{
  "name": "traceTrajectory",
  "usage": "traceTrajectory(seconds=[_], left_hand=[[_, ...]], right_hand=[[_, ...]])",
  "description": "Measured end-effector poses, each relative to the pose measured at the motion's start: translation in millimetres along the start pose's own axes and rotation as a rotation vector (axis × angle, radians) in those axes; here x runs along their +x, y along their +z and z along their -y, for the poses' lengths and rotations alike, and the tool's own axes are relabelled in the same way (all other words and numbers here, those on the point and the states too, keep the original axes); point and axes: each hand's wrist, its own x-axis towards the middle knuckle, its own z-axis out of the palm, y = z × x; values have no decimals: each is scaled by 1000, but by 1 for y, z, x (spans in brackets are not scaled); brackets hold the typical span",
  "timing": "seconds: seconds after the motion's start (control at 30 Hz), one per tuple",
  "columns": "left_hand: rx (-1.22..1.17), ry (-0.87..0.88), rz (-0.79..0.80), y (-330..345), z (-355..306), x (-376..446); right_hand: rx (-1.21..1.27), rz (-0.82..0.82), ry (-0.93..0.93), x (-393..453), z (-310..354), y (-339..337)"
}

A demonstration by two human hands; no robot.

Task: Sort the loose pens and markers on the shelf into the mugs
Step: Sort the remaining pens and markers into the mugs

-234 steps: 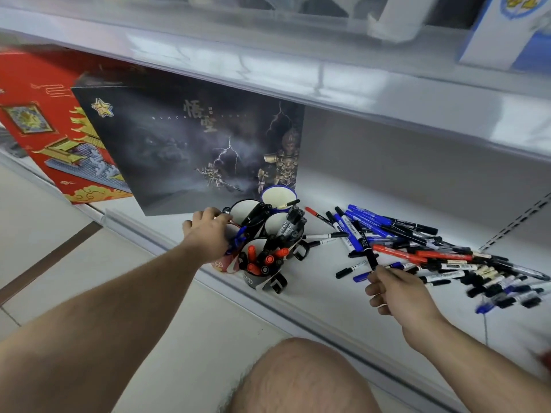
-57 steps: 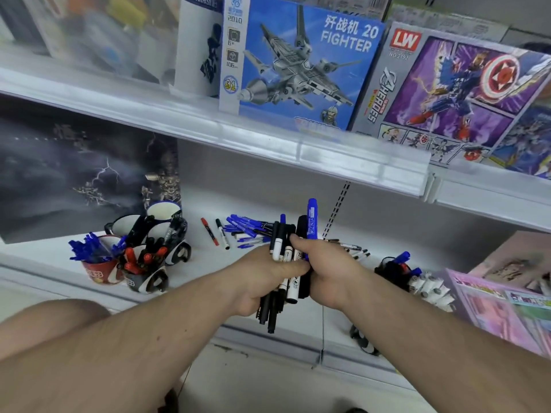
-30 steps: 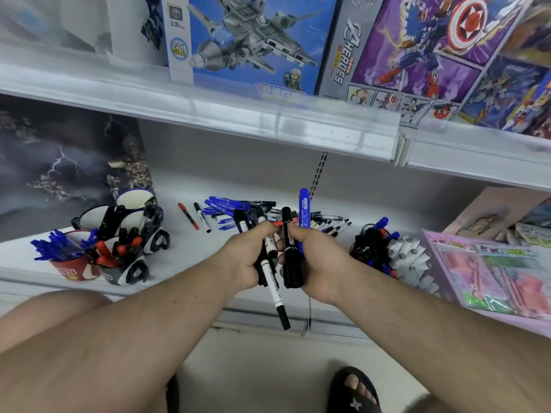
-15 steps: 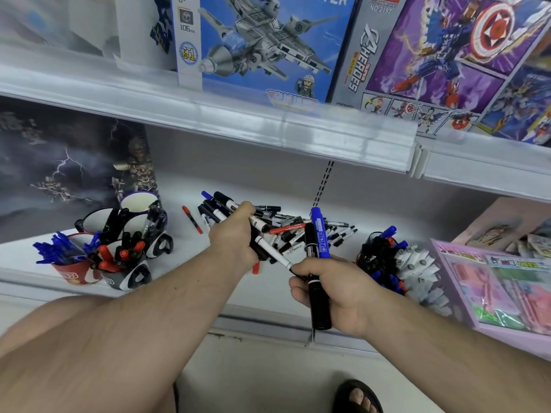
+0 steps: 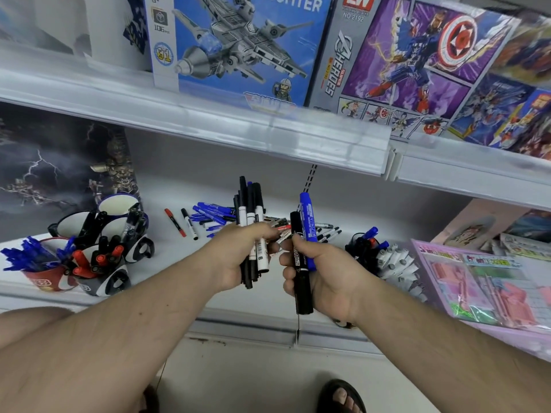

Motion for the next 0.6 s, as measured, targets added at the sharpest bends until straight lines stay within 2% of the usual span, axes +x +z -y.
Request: traceTrajectory(seconds=[0.1,0.23,0.47,0.6], left_hand=[[77,35,72,6,4,-6],[131,123,-12,7,7,-8],[-131,116,-130,-8,-15,-14],[-145,88,-101,-17,-20,-18]], right_hand=[[-90,41,16,0,1,-1],[-186,95,48,0,3,0],[-301,193,53,-7,21,-30],[-324,217,47,-7,26,-51]])
